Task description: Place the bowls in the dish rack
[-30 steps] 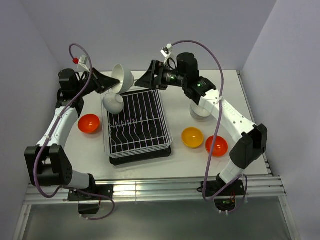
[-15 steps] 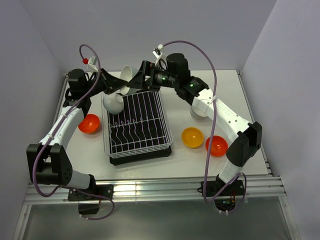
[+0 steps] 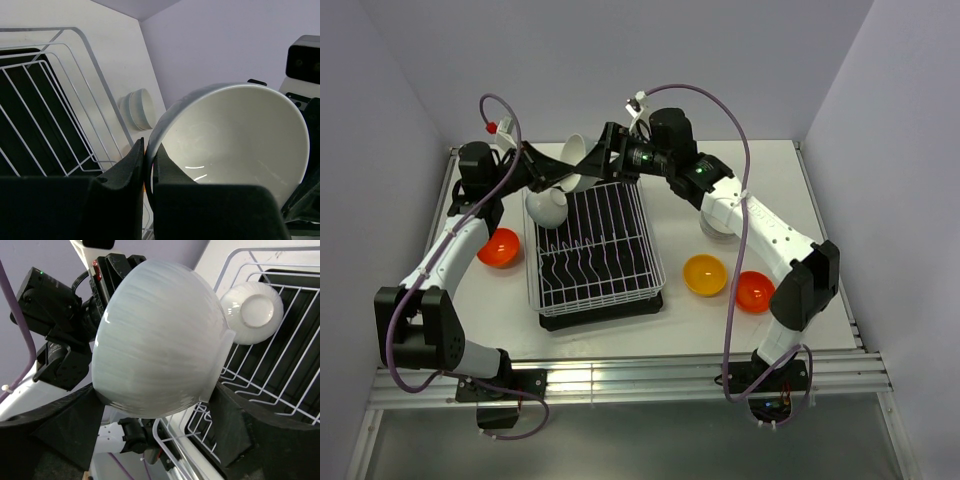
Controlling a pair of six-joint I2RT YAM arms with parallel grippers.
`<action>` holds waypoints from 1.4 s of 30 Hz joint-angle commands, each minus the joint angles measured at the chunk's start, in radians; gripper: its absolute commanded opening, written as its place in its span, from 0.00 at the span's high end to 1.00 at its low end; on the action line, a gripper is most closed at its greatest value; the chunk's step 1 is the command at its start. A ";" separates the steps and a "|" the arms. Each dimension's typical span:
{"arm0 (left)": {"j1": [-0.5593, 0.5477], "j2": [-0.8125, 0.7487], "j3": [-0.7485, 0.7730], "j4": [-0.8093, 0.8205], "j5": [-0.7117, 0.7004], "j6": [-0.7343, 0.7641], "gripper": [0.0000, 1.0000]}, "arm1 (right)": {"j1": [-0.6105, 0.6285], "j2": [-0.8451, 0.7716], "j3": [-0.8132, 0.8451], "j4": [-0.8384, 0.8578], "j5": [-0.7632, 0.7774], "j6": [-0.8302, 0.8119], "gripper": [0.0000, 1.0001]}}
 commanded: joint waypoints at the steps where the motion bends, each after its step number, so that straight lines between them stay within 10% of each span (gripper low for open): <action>1: -0.009 -0.029 0.007 0.089 0.007 -0.013 1.00 | 0.006 0.010 0.023 0.057 -0.002 0.050 0.43; 6: -0.009 -0.030 0.017 0.033 0.001 0.018 0.89 | 0.001 0.024 0.030 0.078 0.005 0.047 1.00; 22: 0.194 -0.062 0.080 -0.196 -0.028 0.157 0.05 | 0.001 0.078 0.087 -0.021 0.250 -0.212 1.00; 42: 0.380 -0.139 0.034 -0.256 0.004 0.214 0.02 | 0.147 0.374 0.254 -0.066 0.558 -0.489 1.00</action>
